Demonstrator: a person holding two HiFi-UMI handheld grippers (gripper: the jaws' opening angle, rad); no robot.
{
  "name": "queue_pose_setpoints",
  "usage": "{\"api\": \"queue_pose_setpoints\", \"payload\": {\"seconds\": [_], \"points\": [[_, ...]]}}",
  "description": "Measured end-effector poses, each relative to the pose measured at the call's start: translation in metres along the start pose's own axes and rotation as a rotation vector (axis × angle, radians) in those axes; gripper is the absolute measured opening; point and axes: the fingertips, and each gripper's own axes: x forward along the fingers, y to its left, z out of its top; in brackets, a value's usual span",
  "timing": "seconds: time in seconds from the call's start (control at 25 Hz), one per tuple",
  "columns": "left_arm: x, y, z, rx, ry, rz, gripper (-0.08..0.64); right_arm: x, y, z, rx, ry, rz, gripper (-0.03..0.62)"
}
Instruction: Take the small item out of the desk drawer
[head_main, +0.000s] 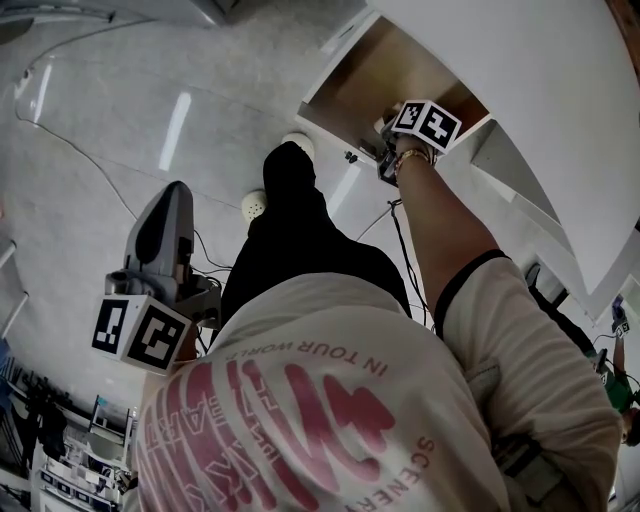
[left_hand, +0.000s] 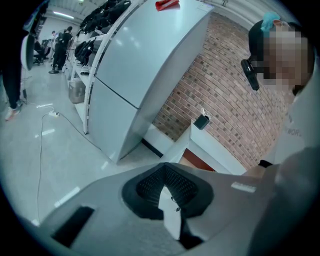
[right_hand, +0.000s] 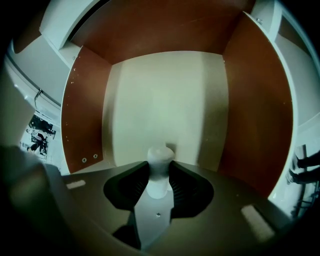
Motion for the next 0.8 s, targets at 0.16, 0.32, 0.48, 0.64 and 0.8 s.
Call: {"api": "queue_pose_setpoints", "payload": {"seconds": [0.16,0.32,0.48,0.64,0.8], "points": [[-0.006,-0.003,0.007,0.017,-0.013,0.003,0.003,-0.004,0.004,-0.003,-0.004,0.002,0.004,0.138],[-0.014,-0.01,0.018,0.026,-0.04,0.002,0.003,-0.013,0.009,-0.002,-0.01,-0.003,0.012,0.138],[-0.02,-0.018,0.028,0.036,-0.064,-0.012,0.003,-0.027,0.017,-0.001,-0.022,-0.009,0.021,0.138],[-0.025,-0.021,0.033,0.037,-0.088,-0.023,0.003,-0.038,0.023,-0.002,-0.052,-0.016,0.022,0.138],[-0.03,-0.027,0.038,0.039,-0.104,-0.039,0.002,-0.051,0.024,-0.007,-0.066,-0.019,0.018,0.138]]}}
